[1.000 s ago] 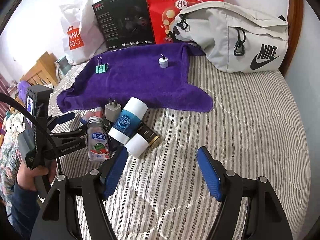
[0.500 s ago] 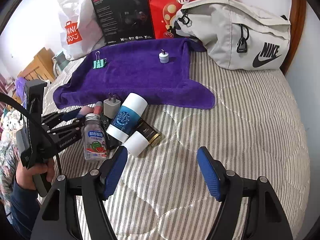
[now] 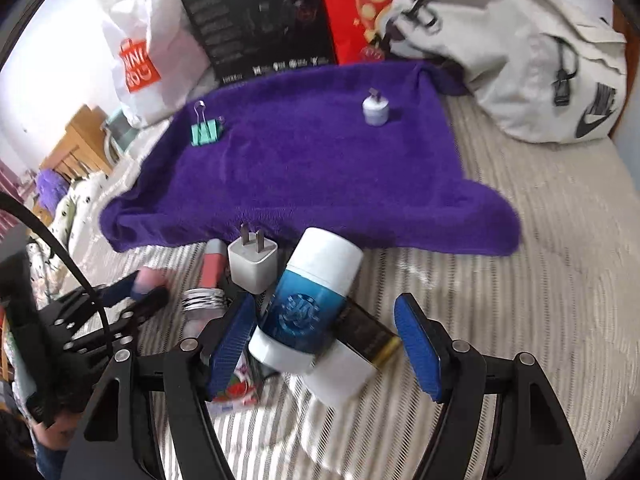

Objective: Organize rigid objects
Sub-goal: 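Lift the sponge with left gripper while right gripper grasps the blue-and-white deodorant stick, then carry the sponge onto the towel beside the clip while right gripper places the deodorant stick there, then move left gripper to the pink marker and grasp it while right gripper approaches the white jar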

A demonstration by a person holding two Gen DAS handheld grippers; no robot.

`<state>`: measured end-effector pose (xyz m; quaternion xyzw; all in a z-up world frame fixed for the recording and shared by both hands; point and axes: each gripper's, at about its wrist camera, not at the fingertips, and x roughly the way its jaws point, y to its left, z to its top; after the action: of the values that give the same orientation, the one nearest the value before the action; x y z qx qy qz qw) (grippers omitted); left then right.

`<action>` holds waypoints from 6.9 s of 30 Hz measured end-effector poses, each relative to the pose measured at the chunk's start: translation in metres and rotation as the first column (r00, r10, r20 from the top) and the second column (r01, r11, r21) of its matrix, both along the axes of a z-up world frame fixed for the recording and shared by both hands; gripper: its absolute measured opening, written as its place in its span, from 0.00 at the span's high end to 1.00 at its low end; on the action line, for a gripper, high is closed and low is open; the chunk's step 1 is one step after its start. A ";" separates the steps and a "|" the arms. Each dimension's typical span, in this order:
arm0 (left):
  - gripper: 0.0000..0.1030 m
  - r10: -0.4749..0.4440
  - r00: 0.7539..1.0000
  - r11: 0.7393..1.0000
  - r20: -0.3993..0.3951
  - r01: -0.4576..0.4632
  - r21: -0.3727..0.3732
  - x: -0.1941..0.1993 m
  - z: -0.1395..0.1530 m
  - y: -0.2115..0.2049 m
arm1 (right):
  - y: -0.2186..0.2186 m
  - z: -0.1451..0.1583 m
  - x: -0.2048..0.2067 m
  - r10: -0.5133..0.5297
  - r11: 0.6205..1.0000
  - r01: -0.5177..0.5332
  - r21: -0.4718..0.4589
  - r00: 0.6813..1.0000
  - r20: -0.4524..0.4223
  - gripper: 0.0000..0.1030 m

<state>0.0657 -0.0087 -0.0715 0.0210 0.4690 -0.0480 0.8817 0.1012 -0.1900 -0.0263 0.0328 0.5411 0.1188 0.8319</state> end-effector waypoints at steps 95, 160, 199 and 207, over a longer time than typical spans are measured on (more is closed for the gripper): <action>0.66 0.032 0.997 0.996 0.065 -0.026 -0.087 0.039 0.058 0.025 | -0.063 0.043 0.010 0.045 0.998 -0.049 0.028 0.993 0.112 0.65; 0.36 0.066 0.997 0.997 -0.025 -0.067 -0.032 0.132 0.011 0.030 | -0.086 0.022 0.007 -0.052 0.999 0.052 0.008 0.998 0.039 0.42; 0.34 -0.041 0.995 0.999 -0.096 0.040 -0.008 0.029 0.003 -0.038 | -0.096 0.022 -0.060 -0.059 0.998 0.059 0.013 0.998 0.027 0.41; 0.42 -0.048 0.996 0.998 -0.074 0.051 0.040 0.025 0.002 -0.032 | -0.086 0.018 -0.057 -0.035 0.999 0.035 0.003 0.999 0.022 0.41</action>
<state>0.0904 -0.0404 -0.0700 0.0491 0.5010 -0.0607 0.8619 0.0440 -0.2761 -0.0086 0.0421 0.5311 0.1051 0.8397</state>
